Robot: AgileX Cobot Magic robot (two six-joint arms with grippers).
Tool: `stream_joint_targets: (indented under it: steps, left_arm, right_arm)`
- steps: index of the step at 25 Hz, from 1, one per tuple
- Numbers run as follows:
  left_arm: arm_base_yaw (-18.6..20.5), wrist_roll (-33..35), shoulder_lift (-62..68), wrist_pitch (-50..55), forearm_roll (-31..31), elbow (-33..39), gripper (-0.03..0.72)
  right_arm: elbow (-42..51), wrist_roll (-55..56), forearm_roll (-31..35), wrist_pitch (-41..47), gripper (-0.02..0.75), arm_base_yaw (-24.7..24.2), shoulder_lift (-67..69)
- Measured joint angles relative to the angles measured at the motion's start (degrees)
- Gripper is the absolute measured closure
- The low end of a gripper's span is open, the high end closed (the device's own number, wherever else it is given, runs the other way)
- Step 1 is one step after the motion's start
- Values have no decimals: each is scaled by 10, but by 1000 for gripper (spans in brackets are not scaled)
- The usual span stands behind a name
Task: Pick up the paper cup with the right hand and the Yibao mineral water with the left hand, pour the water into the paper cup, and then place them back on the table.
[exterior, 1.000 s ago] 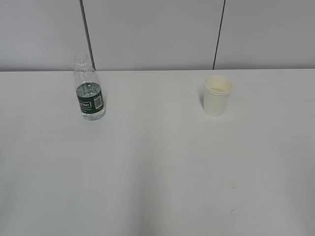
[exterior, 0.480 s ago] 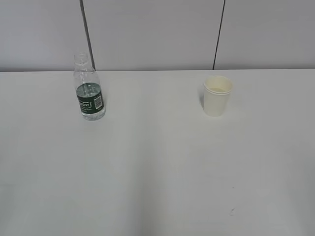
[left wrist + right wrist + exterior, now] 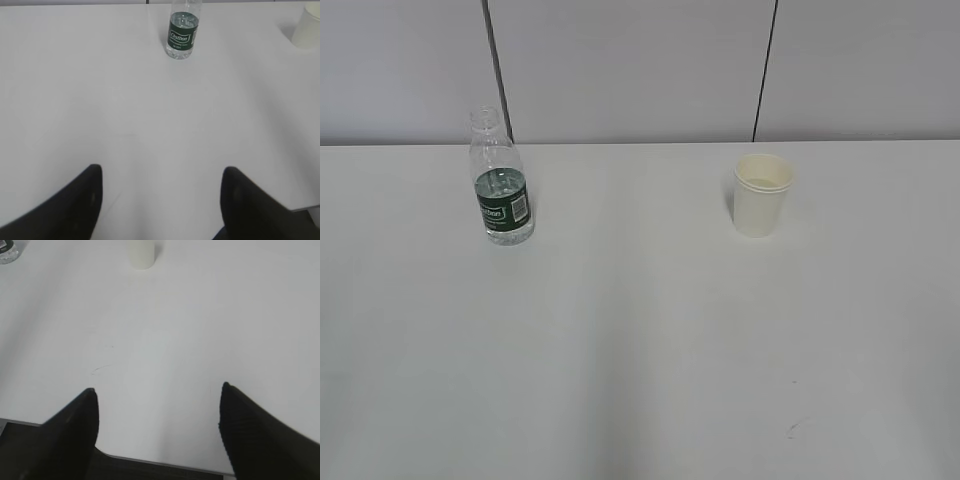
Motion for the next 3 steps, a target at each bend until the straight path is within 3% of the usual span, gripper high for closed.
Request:
stream_joint_targets:
  steps: [3]
  left_arm:
    - [0,0,0,0,0,0,230]
  right_arm:
    - [0,0,0,0,153,0,0]
